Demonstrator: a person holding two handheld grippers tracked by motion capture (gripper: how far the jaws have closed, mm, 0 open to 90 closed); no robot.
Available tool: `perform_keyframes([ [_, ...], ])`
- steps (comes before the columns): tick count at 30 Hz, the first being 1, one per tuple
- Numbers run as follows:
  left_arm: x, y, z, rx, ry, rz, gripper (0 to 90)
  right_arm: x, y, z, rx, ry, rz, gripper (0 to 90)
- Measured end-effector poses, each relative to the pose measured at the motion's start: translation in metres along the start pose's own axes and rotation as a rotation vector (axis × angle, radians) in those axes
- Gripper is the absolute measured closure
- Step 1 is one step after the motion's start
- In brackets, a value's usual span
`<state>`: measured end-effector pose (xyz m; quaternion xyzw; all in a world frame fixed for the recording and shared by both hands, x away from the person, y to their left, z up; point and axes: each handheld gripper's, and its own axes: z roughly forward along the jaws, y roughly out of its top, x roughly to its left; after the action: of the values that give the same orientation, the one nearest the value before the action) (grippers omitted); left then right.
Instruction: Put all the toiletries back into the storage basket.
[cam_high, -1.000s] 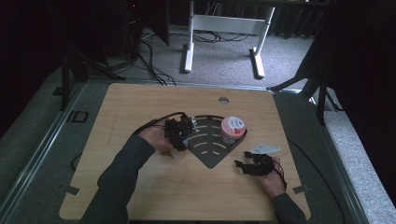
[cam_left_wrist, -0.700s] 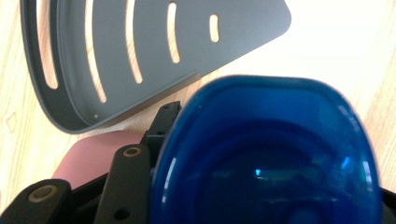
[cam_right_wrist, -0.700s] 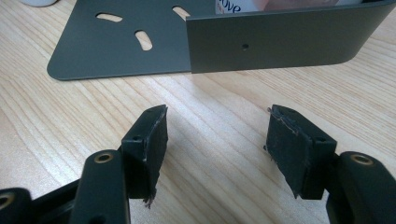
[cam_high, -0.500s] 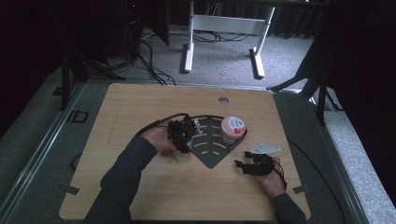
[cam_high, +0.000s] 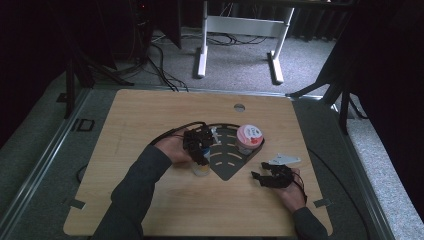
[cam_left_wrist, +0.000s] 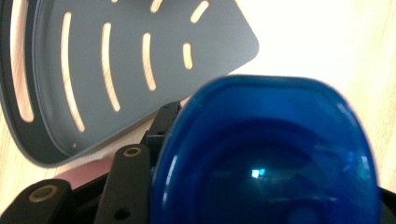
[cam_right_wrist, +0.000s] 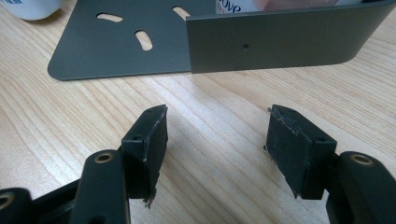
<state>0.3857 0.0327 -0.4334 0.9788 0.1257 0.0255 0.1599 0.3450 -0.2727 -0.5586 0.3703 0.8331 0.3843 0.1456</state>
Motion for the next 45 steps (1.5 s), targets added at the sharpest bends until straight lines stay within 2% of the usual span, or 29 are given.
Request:
perform_keyframes([
  [9, -0.001, 0.01, 0.0, -0.025, -0.02, 0.015, 55.0, 0.0, 0.0, 0.0, -0.001, 0.004, 0.0, 38.3],
  [21, -0.001, 0.025, -0.005, -0.016, 0.015, 0.031, 55.0, 0.0, 0.0, 0.0, -0.001, 0.004, 0.0, 38.3],
  [25, -0.001, 0.029, -0.006, -0.023, 0.008, 0.031, 55.0, 0.0, 0.0, 0.0, -0.001, 0.005, 0.001, 38.3],
  [28, -0.001, 0.032, -0.006, -0.007, 0.022, 0.036, 55.0, 0.0, 0.0, 0.0, -0.001, 0.005, 0.001, 38.3],
  [32, 0.001, 0.035, -0.008, -0.013, 0.026, 0.026, 55.0, 0.0, 0.0, 0.0, -0.001, 0.005, 0.001, 38.3],
  [42, 0.004, 0.046, -0.014, 0.012, 0.033, 0.05, 55.1, 0.0, 0.0, 0.0, -0.001, 0.005, 0.002, 38.3],
  [45, 0.007, 0.049, -0.015, 0.003, 0.031, 0.047, 55.0, 0.0, 0.0, 0.0, -0.002, 0.006, -0.001, 38.3],
])
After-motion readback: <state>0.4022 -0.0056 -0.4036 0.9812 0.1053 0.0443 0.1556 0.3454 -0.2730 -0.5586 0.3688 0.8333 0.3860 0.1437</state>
